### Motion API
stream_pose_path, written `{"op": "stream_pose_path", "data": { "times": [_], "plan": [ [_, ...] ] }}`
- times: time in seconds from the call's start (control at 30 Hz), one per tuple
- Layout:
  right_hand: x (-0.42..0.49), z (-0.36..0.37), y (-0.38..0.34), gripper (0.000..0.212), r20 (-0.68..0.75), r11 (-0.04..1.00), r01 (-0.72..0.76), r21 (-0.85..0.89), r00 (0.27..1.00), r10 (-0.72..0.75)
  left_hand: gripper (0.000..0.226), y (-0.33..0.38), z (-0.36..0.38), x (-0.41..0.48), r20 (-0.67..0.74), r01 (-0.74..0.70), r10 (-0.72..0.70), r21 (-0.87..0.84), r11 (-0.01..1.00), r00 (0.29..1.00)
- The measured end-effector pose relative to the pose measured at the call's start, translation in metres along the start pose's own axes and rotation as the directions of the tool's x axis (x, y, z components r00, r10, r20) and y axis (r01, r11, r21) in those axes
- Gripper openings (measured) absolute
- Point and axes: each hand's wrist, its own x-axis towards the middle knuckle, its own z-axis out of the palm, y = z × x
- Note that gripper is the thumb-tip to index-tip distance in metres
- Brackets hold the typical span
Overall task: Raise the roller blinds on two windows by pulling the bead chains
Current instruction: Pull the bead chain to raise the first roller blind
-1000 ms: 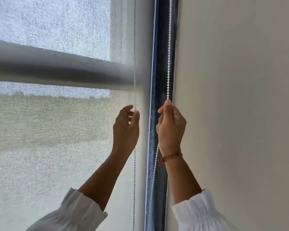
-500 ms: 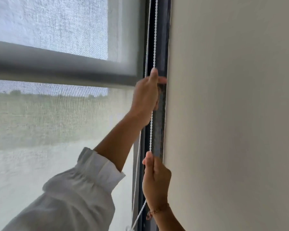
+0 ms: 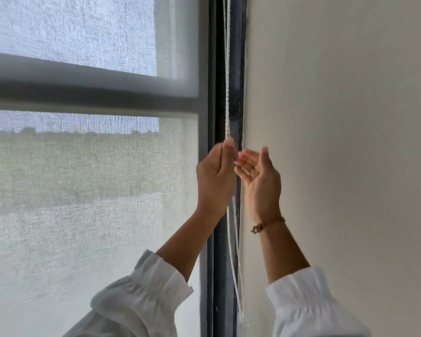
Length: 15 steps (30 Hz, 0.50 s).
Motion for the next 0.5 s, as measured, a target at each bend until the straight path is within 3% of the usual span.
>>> {"op": "stream_pose_path", "data": {
  "times": [0.2,0.27,0.37,0.5],
  "plan": [
    [0.025,0.039,-0.049,0.035,0.157,1.000,0.001,0.012,0.988,-0.003,0.038,-0.058,-0.007,-0.080,0.154,0.112,-0.133,0.140,0.984,0.979],
    [0.025,0.051,-0.055,0.029,0.142,0.998,0.027,-0.048,0.990,-0.020,0.037,-0.070,-0.011,-0.101,0.179,0.129,-0.151,0.129,0.983,0.972],
    [0.020,0.060,-0.044,0.026,-0.039,0.949,0.222,-0.222,0.971,-0.236,0.040,-0.076,-0.016,-0.109,0.215,0.210,-0.226,0.097,0.973,0.950],
    [0.014,0.053,-0.033,0.026,-0.049,0.799,0.438,-0.412,0.865,-0.500,0.044,-0.068,-0.025,-0.078,0.357,0.396,-0.384,0.043,0.917,0.851]
  ]
}}
